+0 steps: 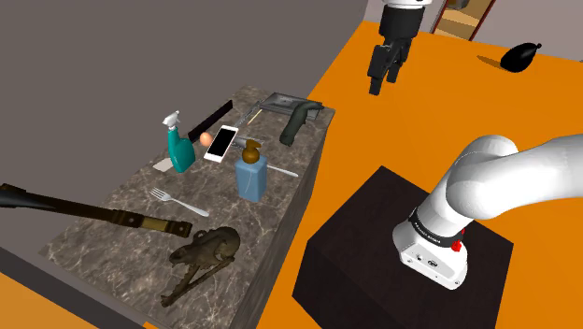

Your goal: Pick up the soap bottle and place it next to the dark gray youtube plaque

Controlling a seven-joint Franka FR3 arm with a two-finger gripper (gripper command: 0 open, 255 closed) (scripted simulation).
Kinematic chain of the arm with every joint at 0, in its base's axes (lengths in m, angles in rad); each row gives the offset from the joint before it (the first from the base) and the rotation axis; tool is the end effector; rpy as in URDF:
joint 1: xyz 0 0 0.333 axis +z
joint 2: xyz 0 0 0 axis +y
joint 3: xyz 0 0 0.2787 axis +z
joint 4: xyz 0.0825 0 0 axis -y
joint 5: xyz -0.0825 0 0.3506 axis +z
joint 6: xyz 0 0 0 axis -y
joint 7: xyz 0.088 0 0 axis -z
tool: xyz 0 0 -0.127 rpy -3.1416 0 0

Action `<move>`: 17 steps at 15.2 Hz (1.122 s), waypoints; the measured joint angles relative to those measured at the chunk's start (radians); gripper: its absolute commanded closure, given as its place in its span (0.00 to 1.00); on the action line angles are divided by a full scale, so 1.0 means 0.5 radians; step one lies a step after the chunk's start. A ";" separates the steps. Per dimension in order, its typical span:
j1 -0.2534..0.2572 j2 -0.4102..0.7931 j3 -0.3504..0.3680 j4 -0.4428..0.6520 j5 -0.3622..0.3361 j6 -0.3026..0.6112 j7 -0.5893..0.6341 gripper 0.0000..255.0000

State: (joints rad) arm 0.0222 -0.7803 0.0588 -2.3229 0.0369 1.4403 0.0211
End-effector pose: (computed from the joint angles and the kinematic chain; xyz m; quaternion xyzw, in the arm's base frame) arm 0.2840 0.0321 0.5456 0.9984 0.0218 -0.0514 0.0045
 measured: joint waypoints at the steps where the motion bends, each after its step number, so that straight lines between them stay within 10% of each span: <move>1: 0.000 0.000 0.000 0.000 0.000 0.000 0.000 0.00; 17: 0.042 0.794 0.357 0.043 0.134 0.892 0.403 0.00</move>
State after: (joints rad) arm 0.0431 -0.3832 0.2375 -2.3012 0.1040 1.8862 0.2228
